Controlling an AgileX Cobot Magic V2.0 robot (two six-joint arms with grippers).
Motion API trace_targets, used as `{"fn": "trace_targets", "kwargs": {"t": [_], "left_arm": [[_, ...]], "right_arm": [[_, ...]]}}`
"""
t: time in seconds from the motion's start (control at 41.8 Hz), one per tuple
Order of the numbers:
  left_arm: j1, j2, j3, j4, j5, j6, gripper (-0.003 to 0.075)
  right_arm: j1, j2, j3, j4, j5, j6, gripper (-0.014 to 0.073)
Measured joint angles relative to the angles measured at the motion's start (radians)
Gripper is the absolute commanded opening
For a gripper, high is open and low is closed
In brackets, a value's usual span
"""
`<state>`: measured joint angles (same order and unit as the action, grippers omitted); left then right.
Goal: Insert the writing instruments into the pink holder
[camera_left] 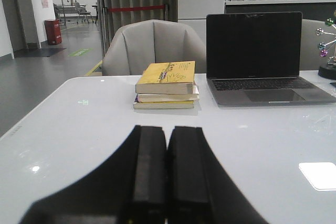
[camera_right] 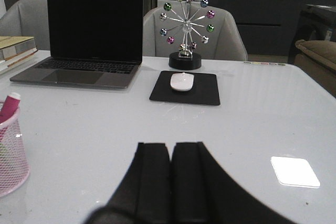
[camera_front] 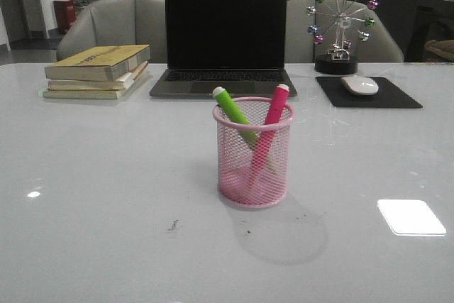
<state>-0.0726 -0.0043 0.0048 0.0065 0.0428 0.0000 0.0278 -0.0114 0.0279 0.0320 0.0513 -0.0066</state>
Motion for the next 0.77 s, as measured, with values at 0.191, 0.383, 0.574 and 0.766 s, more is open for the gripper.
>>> {"fn": "trace_targets", "kwargs": {"t": [0.191,0.383,0.574,0.766], "left_arm": [[0.0,0.0,0.0,0.0,0.0,0.005,0.01],[0.0,0.0,0.0,0.0,0.0,0.0,0.01],[0.0,0.0,0.0,0.0,0.0,0.005,0.01],[0.0,0.0,0.0,0.0,0.0,0.005,0.01]], "right_arm": [[-0.013,0.0,0.0,0.0,-0.004,0.0,0.0069],[-0.049,0.0,0.0,0.0,-0.005,0.0,0.0069],[-0.029,0.0,0.0,0.0,-0.008,0.0,0.0069],[0.008,0.0,0.0,0.001,-0.008,0.0,0.0069]]}}
